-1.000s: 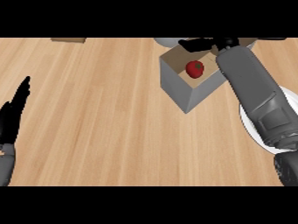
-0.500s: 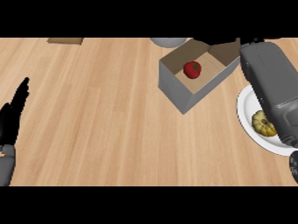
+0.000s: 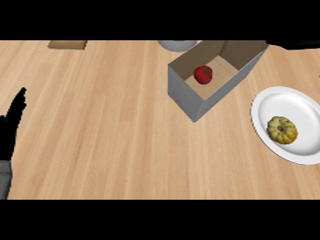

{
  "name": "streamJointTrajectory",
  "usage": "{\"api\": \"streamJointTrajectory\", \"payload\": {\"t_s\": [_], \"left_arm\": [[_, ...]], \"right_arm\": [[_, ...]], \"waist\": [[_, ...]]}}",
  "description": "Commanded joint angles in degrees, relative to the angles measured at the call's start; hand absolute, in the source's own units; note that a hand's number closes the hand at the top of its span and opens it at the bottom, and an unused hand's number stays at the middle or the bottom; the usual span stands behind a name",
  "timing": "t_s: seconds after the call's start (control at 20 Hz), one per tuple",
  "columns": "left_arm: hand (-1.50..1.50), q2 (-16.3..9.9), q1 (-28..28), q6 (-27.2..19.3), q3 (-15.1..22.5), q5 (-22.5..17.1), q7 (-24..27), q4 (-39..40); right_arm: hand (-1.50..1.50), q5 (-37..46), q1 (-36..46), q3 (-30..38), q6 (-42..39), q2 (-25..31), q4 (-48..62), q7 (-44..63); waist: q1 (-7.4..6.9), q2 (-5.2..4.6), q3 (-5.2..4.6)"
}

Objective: Pick the tomato from the plate and place it in the cardboard box

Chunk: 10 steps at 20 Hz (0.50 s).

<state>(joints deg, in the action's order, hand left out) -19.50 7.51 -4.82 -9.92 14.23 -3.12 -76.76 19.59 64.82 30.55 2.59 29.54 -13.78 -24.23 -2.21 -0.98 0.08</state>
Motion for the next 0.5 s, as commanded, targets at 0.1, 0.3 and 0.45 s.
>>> {"api": "streamJointTrajectory", "payload": {"t_s": [0.1, 0.3, 0.45], "left_arm": [[0.0, 0.2, -2.9, -0.2, -0.3, 0.4, 2.9, -0.8], [0.0, 0.1, -0.1, -0.3, -0.7, 0.7, 2.4, 2.5], [0.0, 0.5, -0.5, 1.4, 0.6, 0.3, -0.6, -1.0]], "right_arm": [[-1.5, -0.8, -6.4, 0.6, -7.5, 8.7, 0.8, -4.3], [-1.5, -0.5, -9.4, -0.3, -12.7, 11.2, 1.2, -6.6], [-1.5, 0.5, -11.8, -1.1, -16.4, 14.6, 2.1, -9.2]], "waist": [[0.16, 0.07, 0.03], [0.61, 0.1, 0.02], [-0.12, -0.13, 0.13]]}}
